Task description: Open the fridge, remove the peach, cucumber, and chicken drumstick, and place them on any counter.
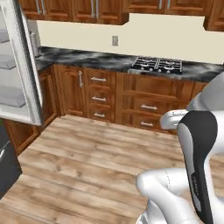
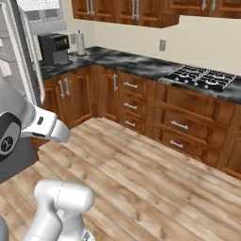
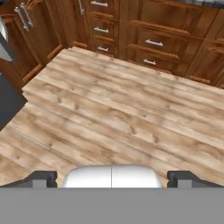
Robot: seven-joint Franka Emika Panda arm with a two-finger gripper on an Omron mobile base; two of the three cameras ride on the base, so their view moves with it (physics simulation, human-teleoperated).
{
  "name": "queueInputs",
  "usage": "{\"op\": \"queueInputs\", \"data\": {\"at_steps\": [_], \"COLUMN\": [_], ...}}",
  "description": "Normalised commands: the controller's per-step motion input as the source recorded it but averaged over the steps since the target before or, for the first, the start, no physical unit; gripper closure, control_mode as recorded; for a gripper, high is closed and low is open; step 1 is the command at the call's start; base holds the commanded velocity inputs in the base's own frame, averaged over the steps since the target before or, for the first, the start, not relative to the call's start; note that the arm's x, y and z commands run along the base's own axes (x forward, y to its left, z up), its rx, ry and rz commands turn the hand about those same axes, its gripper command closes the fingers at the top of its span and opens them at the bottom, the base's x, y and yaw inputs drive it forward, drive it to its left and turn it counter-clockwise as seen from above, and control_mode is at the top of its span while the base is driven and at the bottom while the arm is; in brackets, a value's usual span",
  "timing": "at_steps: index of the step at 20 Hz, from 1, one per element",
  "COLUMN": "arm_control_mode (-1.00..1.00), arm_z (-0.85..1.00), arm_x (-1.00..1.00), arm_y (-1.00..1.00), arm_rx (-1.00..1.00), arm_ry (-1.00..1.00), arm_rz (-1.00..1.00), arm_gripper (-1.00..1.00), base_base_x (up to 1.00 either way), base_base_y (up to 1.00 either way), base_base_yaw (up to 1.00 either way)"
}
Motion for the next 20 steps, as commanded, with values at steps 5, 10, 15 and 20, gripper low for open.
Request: {"op": "queueInputs", "data": {"at_steps": [5, 10, 15, 20], "arm_control_mode": [1.00, 1.00, 1.00, 1.00], "arm_z": [0.00, 0.00, 0.00, 0.00], "arm_x": [0.00, 0.00, 0.00, 0.00], "arm_y": [0.00, 0.00, 0.00, 0.00], "arm_rx": [0.00, 0.00, 0.00, 0.00], "arm_ry": [0.00, 0.00, 0.00, 0.00], "arm_rz": [0.00, 0.00, 0.00, 0.00], "arm_gripper": [-1.00, -1.00, -1.00, -1.00], "base_base_x": [-0.01, 0.00, 0.11, 0.05], "base_base_y": [0.25, 0.15, 0.05, -0.23], "base_base_yaw": [1.00, 1.00, 0.82, 0.19]}}
